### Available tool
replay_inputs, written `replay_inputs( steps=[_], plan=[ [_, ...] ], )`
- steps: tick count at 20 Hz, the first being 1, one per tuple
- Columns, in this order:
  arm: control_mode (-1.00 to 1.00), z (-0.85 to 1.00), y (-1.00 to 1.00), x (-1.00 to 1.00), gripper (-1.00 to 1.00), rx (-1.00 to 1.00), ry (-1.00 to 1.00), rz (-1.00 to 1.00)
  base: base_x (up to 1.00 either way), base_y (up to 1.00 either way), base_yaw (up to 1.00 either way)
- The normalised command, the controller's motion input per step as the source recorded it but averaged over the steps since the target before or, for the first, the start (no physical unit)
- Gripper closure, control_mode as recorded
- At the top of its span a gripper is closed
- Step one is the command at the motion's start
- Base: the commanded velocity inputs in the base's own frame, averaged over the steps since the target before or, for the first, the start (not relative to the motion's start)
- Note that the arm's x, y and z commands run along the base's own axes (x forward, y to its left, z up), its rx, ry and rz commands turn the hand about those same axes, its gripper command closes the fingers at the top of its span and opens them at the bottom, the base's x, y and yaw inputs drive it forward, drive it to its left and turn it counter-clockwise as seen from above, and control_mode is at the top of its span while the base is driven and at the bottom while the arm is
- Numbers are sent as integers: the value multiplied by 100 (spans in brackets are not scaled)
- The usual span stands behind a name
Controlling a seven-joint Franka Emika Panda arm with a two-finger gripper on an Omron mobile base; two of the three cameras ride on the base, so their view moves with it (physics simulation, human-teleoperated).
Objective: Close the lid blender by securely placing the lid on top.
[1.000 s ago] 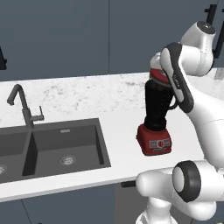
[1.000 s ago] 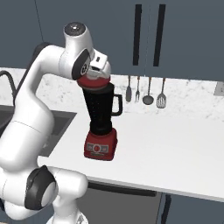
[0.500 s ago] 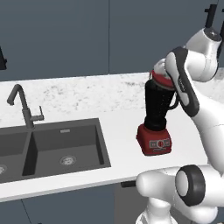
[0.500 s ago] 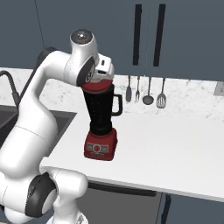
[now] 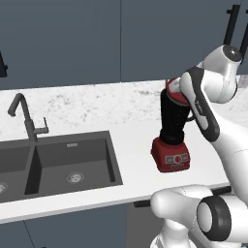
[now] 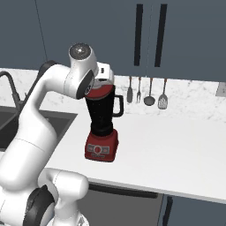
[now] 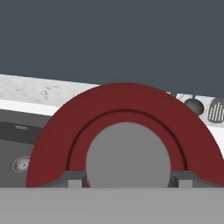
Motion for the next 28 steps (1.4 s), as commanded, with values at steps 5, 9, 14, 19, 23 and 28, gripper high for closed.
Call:
replay_inputs(
  steps=[5, 9, 14, 19, 23, 28],
  plan=[
    [-100, 2, 24, 12, 100, -3, 2, 0, 0, 0, 0],
    [-100, 3, 0, 27, 100, -1, 0, 0, 0, 0, 0],
    [-100, 0, 0, 30, 100, 0, 1, 0, 0, 0, 0],
    [-100, 0, 0, 35, 100, -3, 3, 0, 0, 0, 0],
    [-100, 0, 0, 42, 100, -5, 4, 0, 0, 0, 0],
    [-100, 0, 0, 44, 100, -4, 19, -4, 0, 0, 0]
  ],
)
